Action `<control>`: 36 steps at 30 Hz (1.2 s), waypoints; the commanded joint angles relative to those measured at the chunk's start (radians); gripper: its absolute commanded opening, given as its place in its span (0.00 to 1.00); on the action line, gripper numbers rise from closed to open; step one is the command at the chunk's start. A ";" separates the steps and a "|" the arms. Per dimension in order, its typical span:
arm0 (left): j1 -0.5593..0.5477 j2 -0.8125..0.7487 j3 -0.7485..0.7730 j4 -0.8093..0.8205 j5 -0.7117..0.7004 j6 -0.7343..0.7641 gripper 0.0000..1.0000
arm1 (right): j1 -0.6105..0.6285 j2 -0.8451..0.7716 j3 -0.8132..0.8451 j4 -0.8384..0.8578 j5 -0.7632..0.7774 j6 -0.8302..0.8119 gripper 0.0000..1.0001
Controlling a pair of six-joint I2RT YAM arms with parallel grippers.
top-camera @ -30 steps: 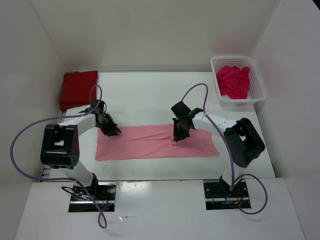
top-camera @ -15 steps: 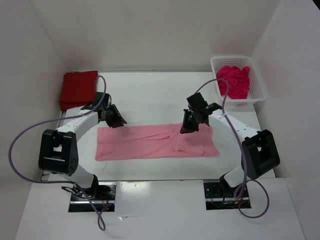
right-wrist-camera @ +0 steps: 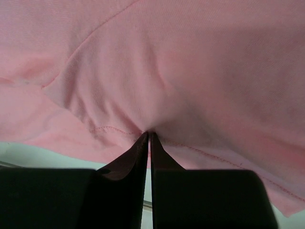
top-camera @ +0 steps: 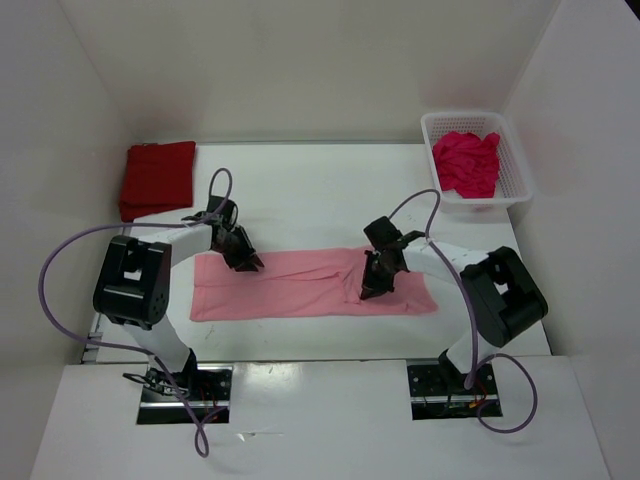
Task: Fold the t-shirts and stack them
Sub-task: Fold the other side of the tshirt into a rectangle, then rotate the tshirt 90 degrees
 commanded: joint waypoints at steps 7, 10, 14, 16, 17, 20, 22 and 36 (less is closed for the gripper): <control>0.195 0.082 -0.015 0.032 0.031 0.026 0.33 | -0.036 -0.093 0.118 -0.074 0.038 -0.033 0.23; 0.206 0.038 -0.015 0.032 0.054 0.026 0.33 | -0.082 -0.054 0.208 -0.057 0.038 -0.033 0.21; 0.173 -0.037 0.031 -0.008 0.063 0.026 0.33 | -0.102 0.064 0.244 0.030 0.069 -0.019 0.05; 0.173 -0.068 0.040 -0.037 0.063 0.035 0.33 | -0.113 0.142 0.270 0.070 0.109 0.007 0.00; 0.162 -0.098 0.040 -0.037 0.074 0.045 0.33 | -0.113 0.166 0.270 0.082 0.109 0.007 0.00; 0.148 -0.157 0.049 -0.047 0.095 0.054 0.33 | -0.113 0.272 0.359 0.102 0.121 0.017 0.00; 0.136 -0.187 0.049 -0.056 0.124 0.054 0.33 | -0.113 0.368 0.417 0.093 0.121 0.017 0.00; 0.065 -0.376 0.008 -0.160 0.115 0.055 0.35 | -0.153 1.089 1.891 -0.121 -0.205 0.010 0.05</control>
